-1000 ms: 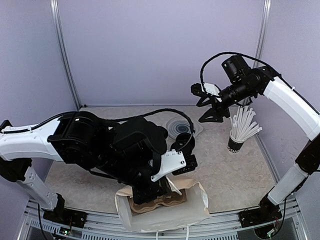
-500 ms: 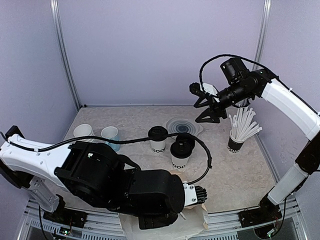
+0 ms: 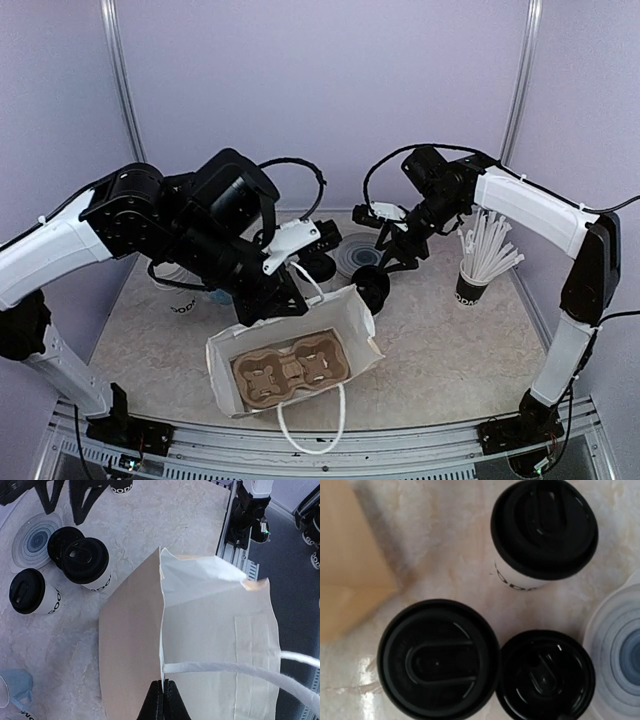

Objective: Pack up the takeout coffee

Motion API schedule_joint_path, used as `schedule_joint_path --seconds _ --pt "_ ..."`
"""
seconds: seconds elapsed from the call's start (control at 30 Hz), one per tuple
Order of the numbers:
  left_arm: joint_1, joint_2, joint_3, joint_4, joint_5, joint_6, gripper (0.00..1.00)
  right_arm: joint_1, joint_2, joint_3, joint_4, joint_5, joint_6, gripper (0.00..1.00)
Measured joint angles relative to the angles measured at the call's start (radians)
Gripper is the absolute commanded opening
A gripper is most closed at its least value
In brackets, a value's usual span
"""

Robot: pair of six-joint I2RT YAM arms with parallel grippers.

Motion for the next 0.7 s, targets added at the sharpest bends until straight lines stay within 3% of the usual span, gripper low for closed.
schedule_joint_path --seconds 0.13,0.37,0.4,0.47,0.5,0.53,0.7 --pt "0.142 -0.072 -0.018 -0.001 0.163 0.022 0.01 0.000 0.000 0.011 -0.001 0.007 0.004 0.68" --pt "0.343 -0.149 -0.089 0.027 0.367 0.071 0.11 0.000 0.000 0.013 0.005 -0.012 0.008 0.73" --pt "0.361 -0.150 -0.098 0.031 0.383 0.080 0.18 0.001 0.000 0.013 0.004 -0.017 0.008 0.77" --pt "0.400 -0.143 -0.121 0.037 0.405 0.105 0.32 0.002 0.002 0.014 0.004 -0.022 0.009 0.98" --pt "0.411 -0.137 -0.128 0.039 0.403 0.112 0.40 0.003 0.003 0.015 0.003 -0.024 0.011 0.99" --pt "0.418 -0.125 -0.130 0.037 0.393 0.109 0.58 0.003 0.006 0.020 0.006 -0.022 0.006 0.99" --pt "0.421 -0.082 -0.123 0.053 0.325 0.120 0.75 0.010 0.009 0.025 0.028 -0.020 0.021 1.00"
